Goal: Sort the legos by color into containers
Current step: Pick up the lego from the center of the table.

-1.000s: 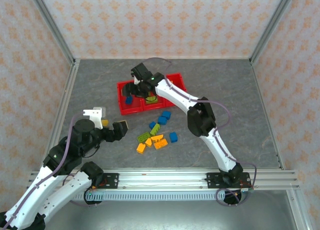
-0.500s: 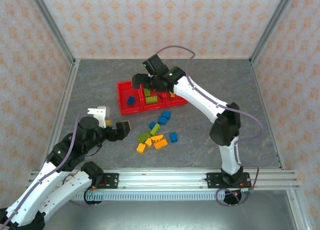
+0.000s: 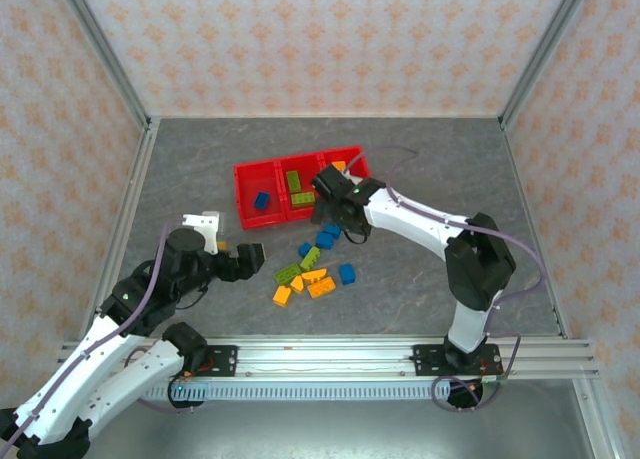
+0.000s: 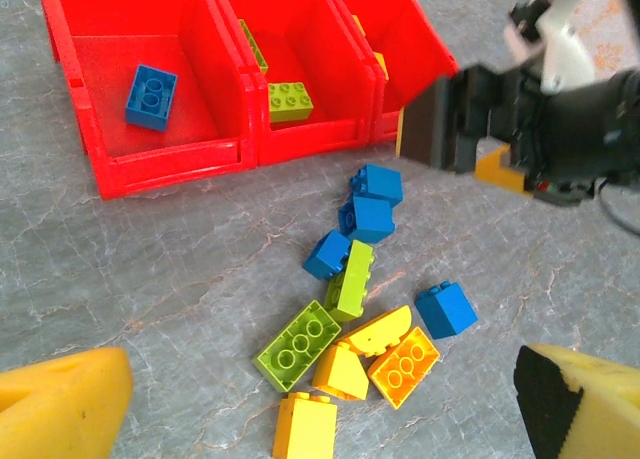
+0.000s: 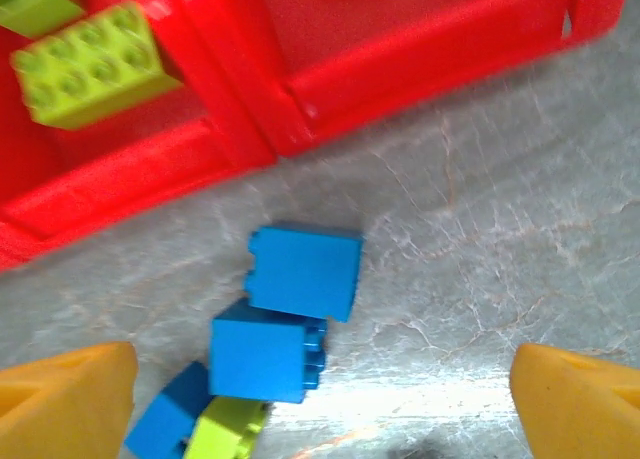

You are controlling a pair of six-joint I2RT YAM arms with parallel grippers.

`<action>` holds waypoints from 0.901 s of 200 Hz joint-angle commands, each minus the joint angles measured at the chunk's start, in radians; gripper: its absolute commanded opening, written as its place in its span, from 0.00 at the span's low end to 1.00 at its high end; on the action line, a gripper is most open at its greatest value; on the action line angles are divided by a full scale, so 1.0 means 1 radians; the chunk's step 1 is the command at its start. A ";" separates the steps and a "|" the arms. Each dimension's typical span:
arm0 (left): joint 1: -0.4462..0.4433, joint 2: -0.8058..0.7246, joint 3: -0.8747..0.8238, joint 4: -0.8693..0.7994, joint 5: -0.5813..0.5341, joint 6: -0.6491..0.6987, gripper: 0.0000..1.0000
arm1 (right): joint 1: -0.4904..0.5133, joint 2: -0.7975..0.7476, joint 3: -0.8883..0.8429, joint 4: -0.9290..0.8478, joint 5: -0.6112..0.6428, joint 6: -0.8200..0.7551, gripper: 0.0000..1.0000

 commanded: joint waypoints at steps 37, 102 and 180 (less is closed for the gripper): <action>-0.008 0.003 -0.014 0.009 0.011 0.011 0.99 | 0.000 0.056 -0.022 0.115 0.025 0.041 0.91; -0.008 -0.005 -0.013 0.008 0.002 0.008 0.99 | 0.001 0.172 0.055 0.096 0.050 0.029 0.90; -0.008 0.003 -0.017 0.009 0.007 0.008 0.99 | -0.001 0.239 0.034 0.114 0.044 -0.018 0.67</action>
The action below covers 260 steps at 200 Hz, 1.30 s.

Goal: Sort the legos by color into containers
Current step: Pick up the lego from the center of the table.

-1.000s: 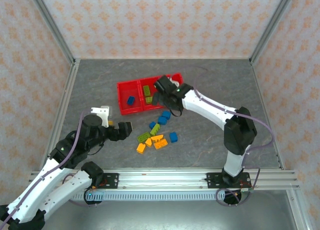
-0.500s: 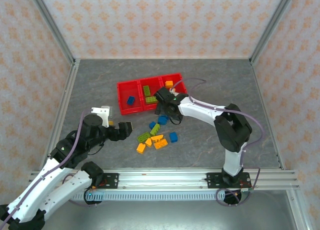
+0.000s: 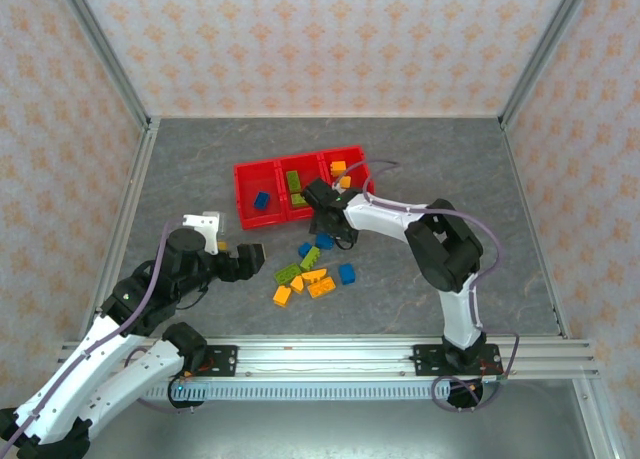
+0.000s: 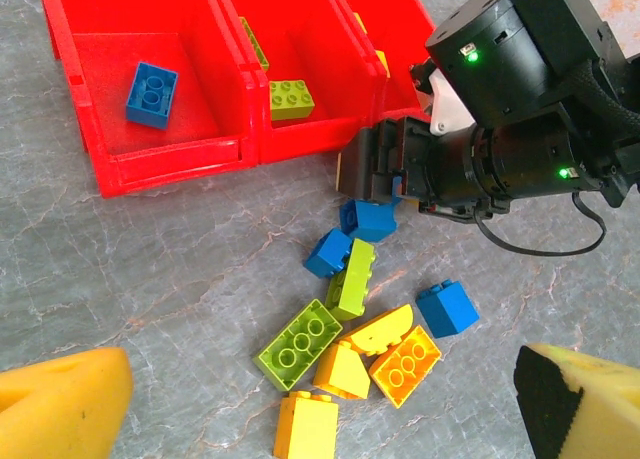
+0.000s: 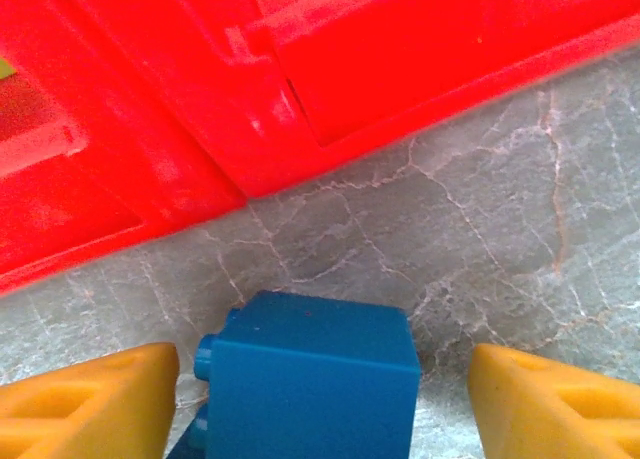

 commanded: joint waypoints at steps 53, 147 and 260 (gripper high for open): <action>-0.008 -0.003 -0.013 0.009 0.008 0.008 0.99 | 0.000 0.026 0.038 -0.012 0.036 -0.050 0.37; -0.009 -0.020 -0.013 0.011 0.007 0.006 0.99 | 0.003 -0.157 0.141 -0.031 -0.095 -0.185 0.29; -0.007 -0.067 -0.014 0.015 -0.027 -0.007 0.99 | 0.004 0.097 0.642 0.052 -0.312 -0.243 0.30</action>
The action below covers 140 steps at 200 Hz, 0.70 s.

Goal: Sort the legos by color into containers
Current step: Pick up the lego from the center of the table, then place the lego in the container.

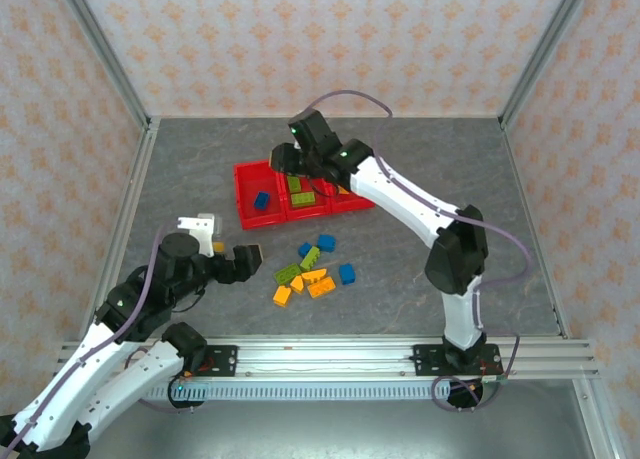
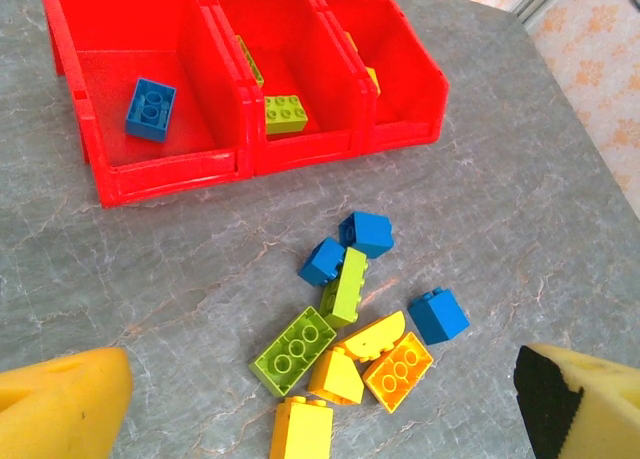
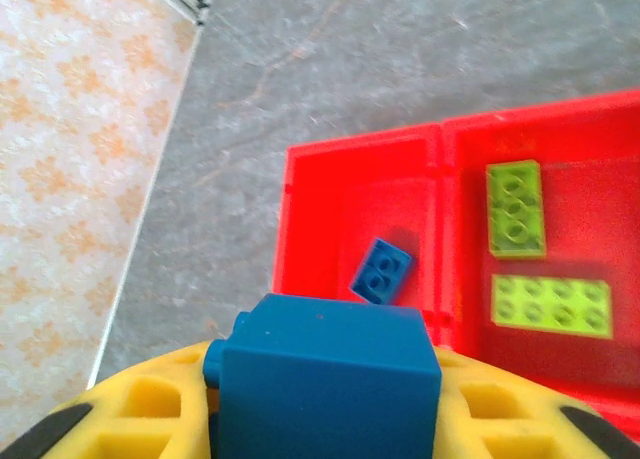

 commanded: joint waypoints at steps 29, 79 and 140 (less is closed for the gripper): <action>-0.008 -0.019 -0.010 0.015 -0.023 -0.007 0.99 | 0.004 0.222 0.196 0.031 -0.113 0.016 0.30; -0.008 -0.012 -0.009 0.015 -0.020 -0.006 0.99 | 0.004 0.366 0.272 0.110 -0.182 0.057 0.31; -0.007 -0.021 -0.009 0.018 -0.023 -0.006 0.99 | 0.004 0.453 0.318 0.132 -0.200 0.087 0.48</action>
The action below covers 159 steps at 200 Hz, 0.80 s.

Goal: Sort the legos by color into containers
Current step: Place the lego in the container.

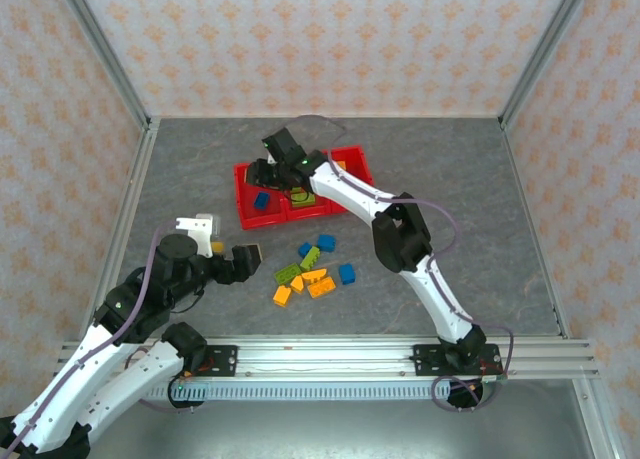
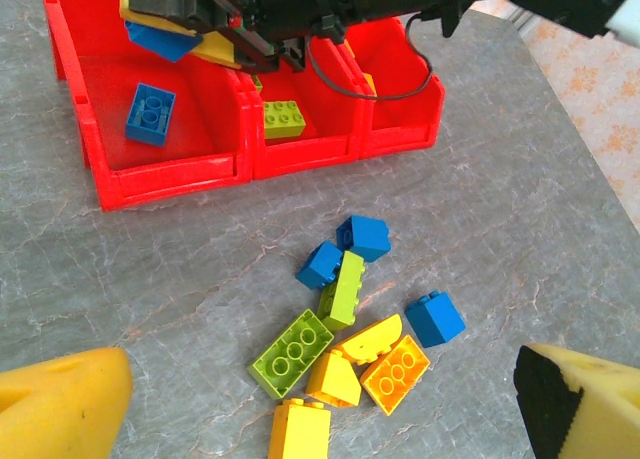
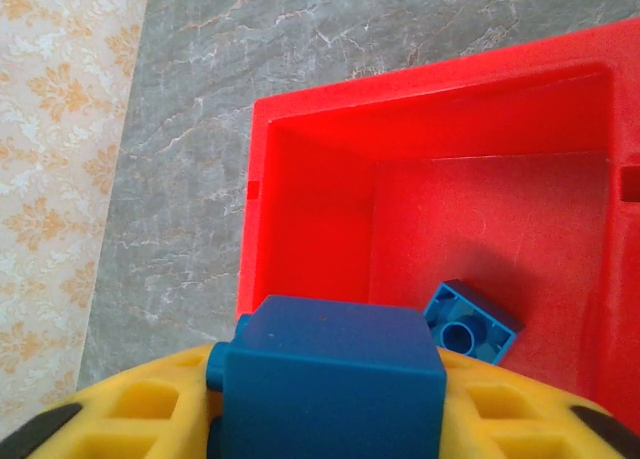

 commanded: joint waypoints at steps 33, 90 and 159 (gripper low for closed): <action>-0.007 -0.010 -0.008 0.015 -0.030 -0.005 0.99 | 0.003 0.012 0.060 0.042 -0.017 0.031 0.63; -0.008 -0.025 -0.009 0.015 -0.038 -0.010 0.99 | 0.004 -0.059 0.075 -0.010 0.009 0.034 0.85; -0.007 -0.030 -0.008 0.014 -0.039 -0.010 0.99 | -0.002 -0.241 0.060 -0.280 0.234 0.030 1.00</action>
